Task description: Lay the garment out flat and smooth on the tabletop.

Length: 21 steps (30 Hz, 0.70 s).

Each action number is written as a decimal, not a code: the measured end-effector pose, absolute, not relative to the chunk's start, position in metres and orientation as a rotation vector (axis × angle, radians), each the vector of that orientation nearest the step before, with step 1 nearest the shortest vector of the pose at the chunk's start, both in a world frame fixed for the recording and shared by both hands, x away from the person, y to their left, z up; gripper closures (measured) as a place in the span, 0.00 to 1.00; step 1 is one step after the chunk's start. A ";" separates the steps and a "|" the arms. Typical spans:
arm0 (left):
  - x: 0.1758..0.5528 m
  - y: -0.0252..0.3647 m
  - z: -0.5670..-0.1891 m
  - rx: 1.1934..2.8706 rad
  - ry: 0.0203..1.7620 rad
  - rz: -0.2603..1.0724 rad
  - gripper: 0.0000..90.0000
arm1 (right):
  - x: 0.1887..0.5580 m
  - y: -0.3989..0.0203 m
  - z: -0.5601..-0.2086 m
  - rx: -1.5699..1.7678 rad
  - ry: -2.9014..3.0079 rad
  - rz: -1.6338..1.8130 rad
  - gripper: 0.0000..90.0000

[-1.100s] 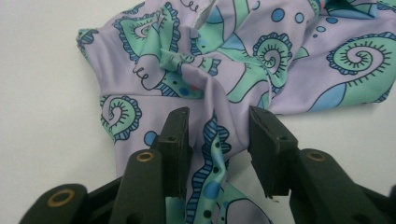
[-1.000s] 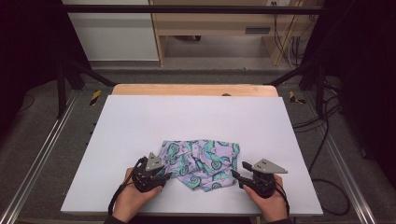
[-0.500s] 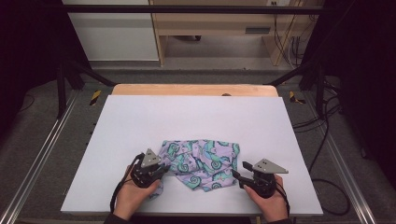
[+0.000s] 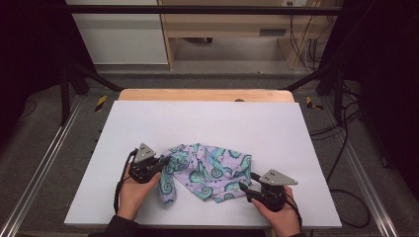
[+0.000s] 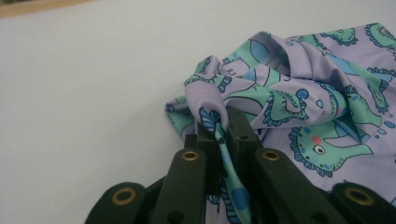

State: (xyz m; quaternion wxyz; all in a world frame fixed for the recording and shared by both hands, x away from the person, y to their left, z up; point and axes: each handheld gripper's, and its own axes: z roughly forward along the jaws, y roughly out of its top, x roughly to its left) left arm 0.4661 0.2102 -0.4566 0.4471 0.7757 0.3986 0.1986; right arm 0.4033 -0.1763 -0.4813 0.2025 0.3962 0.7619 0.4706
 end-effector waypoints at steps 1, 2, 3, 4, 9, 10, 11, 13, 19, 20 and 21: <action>0.466 0.211 -0.460 1.908 0.994 0.478 0.96 | 0.404 -0.169 -0.479 1.106 2.140 1.323 0.50; 0.466 0.211 -0.460 1.908 0.994 0.478 0.96 | 0.404 -0.161 -0.476 1.094 2.159 1.324 0.51; 0.467 0.212 -0.464 1.909 0.999 0.462 0.96 | 0.406 -0.151 -0.475 1.074 2.178 1.314 0.51; 0.467 0.212 -0.466 1.924 0.995 0.452 0.96 | 0.407 -0.140 -0.472 1.052 2.196 1.301 0.51; 0.461 0.214 -0.463 1.877 0.988 0.428 0.96 | 0.416 -0.092 -0.467 1.013 2.184 1.260 0.47; 0.459 0.214 -0.462 1.875 0.986 0.428 0.96 | 0.419 -0.084 -0.467 1.019 2.181 1.253 0.46; 0.459 0.214 -0.462 1.875 0.986 0.428 0.96 | 0.419 -0.084 -0.467 1.019 2.181 1.253 0.46; 0.457 0.214 -0.460 1.871 0.976 0.431 0.96 | 0.424 -0.068 -0.468 0.998 2.173 1.208 0.45; 0.451 0.219 -0.443 1.827 0.948 0.445 0.96 | 0.435 -0.053 -0.476 1.003 2.162 1.015 0.69; 0.451 0.220 -0.441 1.819 0.946 0.445 0.96 | 0.436 -0.056 -0.476 1.002 2.164 1.003 0.78; 0.451 0.221 -0.441 1.816 0.947 0.445 0.96 | 0.436 -0.061 -0.476 1.009 2.161 1.005 0.85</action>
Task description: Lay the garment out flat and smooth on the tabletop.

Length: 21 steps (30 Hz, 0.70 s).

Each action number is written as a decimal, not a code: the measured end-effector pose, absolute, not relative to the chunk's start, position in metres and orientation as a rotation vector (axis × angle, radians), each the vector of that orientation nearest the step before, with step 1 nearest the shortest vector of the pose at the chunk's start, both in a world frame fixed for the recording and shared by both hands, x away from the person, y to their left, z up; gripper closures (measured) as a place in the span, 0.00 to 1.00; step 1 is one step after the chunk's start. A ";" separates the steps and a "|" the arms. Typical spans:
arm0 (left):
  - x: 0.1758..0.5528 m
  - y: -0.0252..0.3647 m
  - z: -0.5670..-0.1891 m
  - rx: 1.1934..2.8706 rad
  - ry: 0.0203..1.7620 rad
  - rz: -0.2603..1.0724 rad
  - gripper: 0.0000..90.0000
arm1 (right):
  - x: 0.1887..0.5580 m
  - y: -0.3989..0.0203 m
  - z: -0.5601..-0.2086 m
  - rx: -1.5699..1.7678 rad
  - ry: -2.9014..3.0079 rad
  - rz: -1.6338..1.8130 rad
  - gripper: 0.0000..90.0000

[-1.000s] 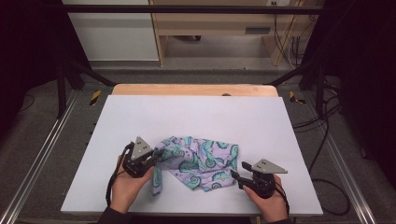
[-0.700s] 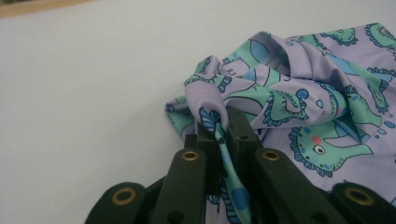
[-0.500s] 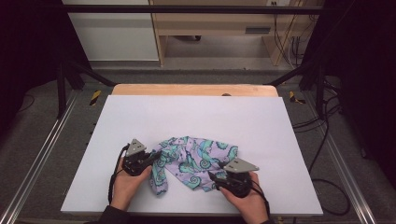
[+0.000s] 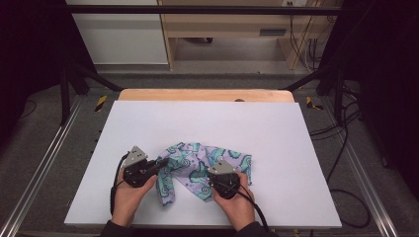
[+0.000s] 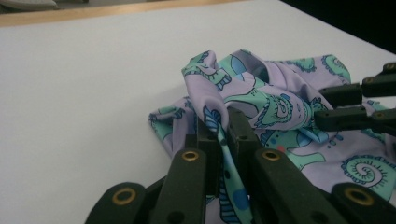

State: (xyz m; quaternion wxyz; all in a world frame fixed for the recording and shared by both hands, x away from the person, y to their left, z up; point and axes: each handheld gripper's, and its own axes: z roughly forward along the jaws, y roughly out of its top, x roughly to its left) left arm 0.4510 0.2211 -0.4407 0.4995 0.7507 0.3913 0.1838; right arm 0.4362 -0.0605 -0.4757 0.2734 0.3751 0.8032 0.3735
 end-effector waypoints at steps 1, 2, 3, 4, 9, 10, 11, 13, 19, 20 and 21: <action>0.451 0.221 -0.441 1.820 0.946 0.444 0.96 | 0.436 -0.066 -0.475 1.021 2.157 1.016 0.92; 0.451 0.221 -0.443 1.824 0.948 0.441 0.96 | 0.435 -0.075 -0.471 1.029 2.150 1.038 0.96; 0.452 0.222 -0.444 1.825 0.953 0.440 0.96 | 0.435 -0.075 -0.471 1.029 2.150 1.038 0.96; 0.452 0.223 -0.445 1.819 0.961 0.433 0.96 | 0.430 -0.085 -0.462 1.039 2.141 1.080 0.96; 0.449 0.223 -0.440 1.805 0.949 0.427 0.96 | 0.413 -0.111 -0.429 1.011 2.109 1.209 0.97; 0.449 0.223 -0.440 1.805 0.949 0.427 0.96 | 0.413 -0.111 -0.429 1.011 2.109 1.209 0.97; 0.448 0.223 -0.438 1.806 0.945 0.432 0.96 | 0.407 -0.122 -0.412 0.996 2.091 1.244 0.97; 0.446 0.221 -0.435 1.804 0.930 0.424 0.96 | 0.407 -0.131 -0.394 0.981 2.077 1.258 0.97; 0.448 0.214 -0.441 1.868 0.928 0.372 0.96 | 0.449 -0.137 -0.372 0.992 2.113 1.216 0.97; 0.449 0.212 -0.446 1.890 0.930 0.358 0.96 | 0.473 -0.132 -0.377 1.014 2.146 1.187 0.97; 0.449 0.212 -0.448 1.896 0.931 0.357 0.96 | 0.488 -0.127 -0.383 1.027 2.173 1.163 0.97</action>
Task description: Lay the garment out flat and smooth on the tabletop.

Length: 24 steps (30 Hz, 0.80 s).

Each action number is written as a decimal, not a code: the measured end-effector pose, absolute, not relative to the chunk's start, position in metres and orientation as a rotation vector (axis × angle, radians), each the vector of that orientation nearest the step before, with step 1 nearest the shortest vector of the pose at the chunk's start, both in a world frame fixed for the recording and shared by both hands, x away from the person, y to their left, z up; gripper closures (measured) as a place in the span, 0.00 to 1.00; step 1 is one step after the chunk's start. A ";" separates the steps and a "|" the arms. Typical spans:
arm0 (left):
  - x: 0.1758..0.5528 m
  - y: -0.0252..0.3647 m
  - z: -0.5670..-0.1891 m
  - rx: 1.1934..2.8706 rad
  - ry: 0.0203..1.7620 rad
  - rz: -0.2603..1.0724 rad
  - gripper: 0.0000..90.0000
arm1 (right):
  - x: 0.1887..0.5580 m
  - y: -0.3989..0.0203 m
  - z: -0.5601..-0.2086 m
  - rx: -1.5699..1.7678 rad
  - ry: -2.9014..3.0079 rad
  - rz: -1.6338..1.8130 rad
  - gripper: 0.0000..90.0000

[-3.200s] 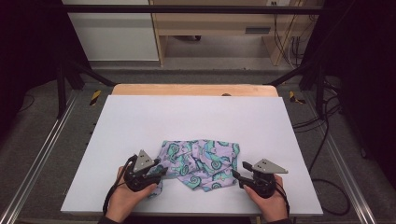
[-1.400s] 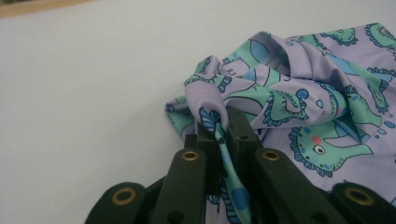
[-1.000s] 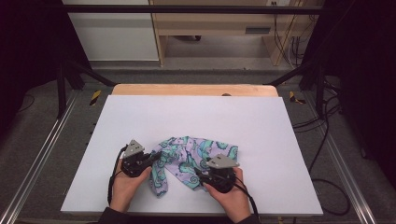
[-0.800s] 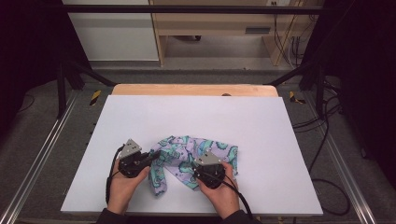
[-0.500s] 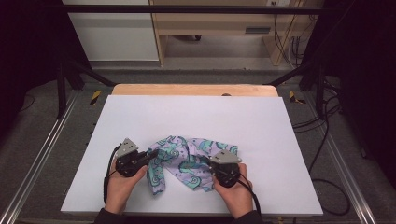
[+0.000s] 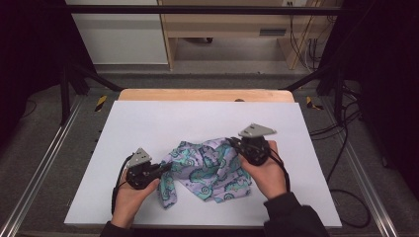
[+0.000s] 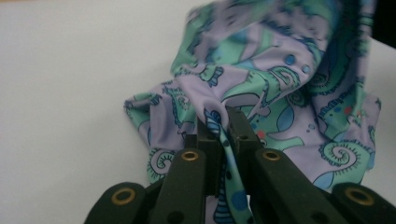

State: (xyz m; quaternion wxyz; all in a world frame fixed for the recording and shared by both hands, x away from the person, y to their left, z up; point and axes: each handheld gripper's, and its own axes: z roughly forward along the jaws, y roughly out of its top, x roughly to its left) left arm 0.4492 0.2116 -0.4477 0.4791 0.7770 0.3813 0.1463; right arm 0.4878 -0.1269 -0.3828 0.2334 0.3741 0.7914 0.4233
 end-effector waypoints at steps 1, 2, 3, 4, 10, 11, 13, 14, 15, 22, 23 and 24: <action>0.449 0.212 -0.448 1.896 0.931 0.357 0.96 | 0.502 -0.122 -0.389 1.044 2.198 1.145 0.97; 0.450 0.212 -0.449 1.901 0.931 0.352 0.96 | 0.514 -0.116 -0.397 1.063 2.221 1.128 0.97; 0.450 0.212 -0.451 1.901 0.935 0.354 0.96 | 0.514 -0.116 -0.397 1.063 2.221 1.128 0.97; 0.451 0.212 -0.452 1.902 0.939 0.355 0.96 | 0.526 -0.111 -0.405 1.079 2.247 1.113 0.97; 0.455 0.215 -0.460 1.893 0.968 0.347 0.95 | 0.564 -0.094 -0.453 1.196 2.330 0.989 0.82; 0.455 0.215 -0.460 1.893 0.968 0.347 0.95 | 0.564 -0.094 -0.453 1.196 2.330 0.989 0.82; 0.455 0.216 -0.461 1.893 0.972 0.354 0.95 | 0.549 -0.094 -0.443 1.158 2.293 1.005 0.68; 0.456 0.216 -0.461 1.892 0.974 0.356 0.95 | 0.542 -0.094 -0.438 1.134 2.285 1.005 0.65; 0.455 0.216 -0.461 1.893 0.976 0.365 0.95 | 0.534 -0.093 -0.433 1.112 2.281 1.007 0.62; 0.452 0.214 -0.460 1.874 0.980 0.387 0.95 | 0.484 -0.090 -0.420 1.051 2.272 1.096 0.53; 0.452 0.213 -0.460 1.871 0.977 0.392 0.95 | 0.467 -0.083 -0.423 1.026 2.272 1.113 0.50; 0.451 0.213 -0.459 1.863 0.975 0.398 0.95 | 0.462 -0.080 -0.424 1.019 2.273 1.112 0.49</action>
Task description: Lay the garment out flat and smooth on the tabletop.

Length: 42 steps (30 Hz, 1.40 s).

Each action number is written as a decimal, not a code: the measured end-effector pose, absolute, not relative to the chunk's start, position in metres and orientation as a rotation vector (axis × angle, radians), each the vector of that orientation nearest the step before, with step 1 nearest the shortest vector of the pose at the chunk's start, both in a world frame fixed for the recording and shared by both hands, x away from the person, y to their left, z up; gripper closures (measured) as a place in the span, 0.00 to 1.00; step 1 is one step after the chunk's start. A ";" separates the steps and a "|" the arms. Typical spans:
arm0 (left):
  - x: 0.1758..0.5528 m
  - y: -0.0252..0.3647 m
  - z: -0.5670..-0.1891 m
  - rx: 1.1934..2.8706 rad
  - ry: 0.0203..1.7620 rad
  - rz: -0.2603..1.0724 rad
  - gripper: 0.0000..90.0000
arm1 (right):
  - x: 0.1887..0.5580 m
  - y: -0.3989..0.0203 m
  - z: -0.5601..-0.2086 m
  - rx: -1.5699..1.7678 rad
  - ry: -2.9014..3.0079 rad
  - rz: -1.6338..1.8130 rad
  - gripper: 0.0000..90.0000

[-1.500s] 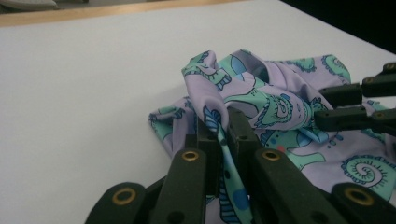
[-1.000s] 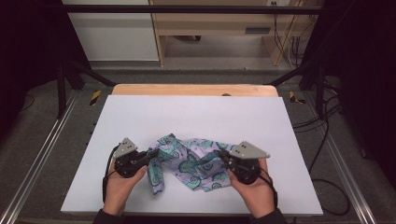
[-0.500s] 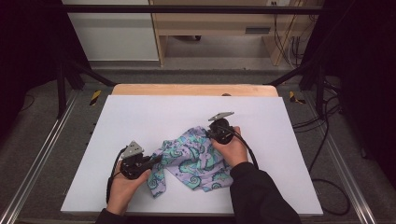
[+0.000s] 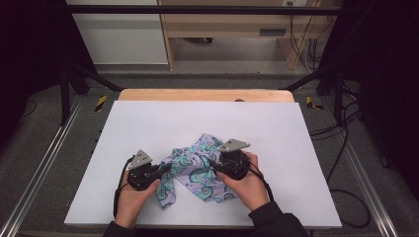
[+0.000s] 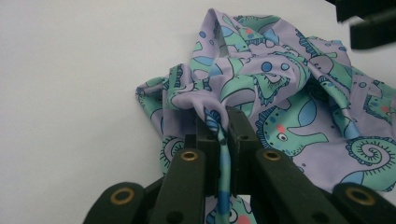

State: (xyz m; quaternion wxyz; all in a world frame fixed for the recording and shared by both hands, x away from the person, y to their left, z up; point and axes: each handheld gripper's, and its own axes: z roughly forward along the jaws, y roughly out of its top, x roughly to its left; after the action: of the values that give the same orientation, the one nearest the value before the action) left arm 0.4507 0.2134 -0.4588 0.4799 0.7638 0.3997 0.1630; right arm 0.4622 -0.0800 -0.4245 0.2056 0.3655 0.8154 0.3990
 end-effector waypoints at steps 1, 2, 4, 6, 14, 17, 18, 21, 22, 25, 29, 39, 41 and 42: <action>0.450 0.213 -0.458 1.858 0.974 0.399 0.95 | 0.456 -0.076 -0.427 1.009 2.271 1.113 0.48; 0.450 0.213 -0.458 1.858 0.974 0.399 0.95 | 0.456 -0.076 -0.427 1.009 2.271 1.113 0.48; 0.450 0.214 -0.457 1.854 0.970 0.399 0.95 | 0.443 -0.063 -0.438 0.988 2.278 1.095 0.46; 0.450 0.214 -0.457 1.850 0.969 0.398 0.95 | 0.440 -0.059 -0.442 0.983 2.282 1.076 0.45; 0.449 0.216 -0.455 1.844 0.966 0.403 0.95 | 0.436 -0.049 -0.470 0.984 2.248 0.879 0.51; 0.449 0.217 -0.455 1.842 0.969 0.405 0.95 | 0.436 -0.065 -0.469 1.000 2.244 0.886 0.86; 0.450 0.217 -0.455 1.839 0.969 0.404 0.95 | 0.436 -0.071 -0.468 1.001 2.243 0.895 0.91; 0.449 0.217 -0.455 1.842 0.970 0.406 0.95 | 0.435 -0.082 -0.467 1.015 2.244 0.915 0.99; 0.449 0.217 -0.455 1.844 0.969 0.408 0.95 | 0.434 -0.089 -0.465 1.031 2.241 0.922 1.00; 0.450 0.219 -0.456 1.855 0.976 0.424 0.95 | 0.425 -0.116 -0.458 1.041 2.210 0.912 1.00; 0.451 0.221 -0.457 1.859 0.985 0.426 0.95 | 0.412 -0.150 -0.456 1.075 2.187 0.893 1.00; 0.453 0.231 -0.465 1.880 1.041 0.470 0.95 | 0.385 -0.219 -0.469 1.175 2.162 0.852 1.00; 0.454 0.231 -0.467 1.881 1.046 0.465 0.95 | 0.383 -0.229 -0.475 1.222 2.155 0.865 1.00; 0.454 0.231 -0.467 1.881 1.046 0.465 0.95 | 0.383 -0.229 -0.475 1.222 2.155 0.865 1.00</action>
State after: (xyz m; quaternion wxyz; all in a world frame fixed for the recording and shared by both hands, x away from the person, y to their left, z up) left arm 0.4536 0.2315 -0.4675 0.4528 0.7616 0.4236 0.1883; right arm 0.3829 -0.2291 -0.4747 0.2560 0.4502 0.7938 0.3187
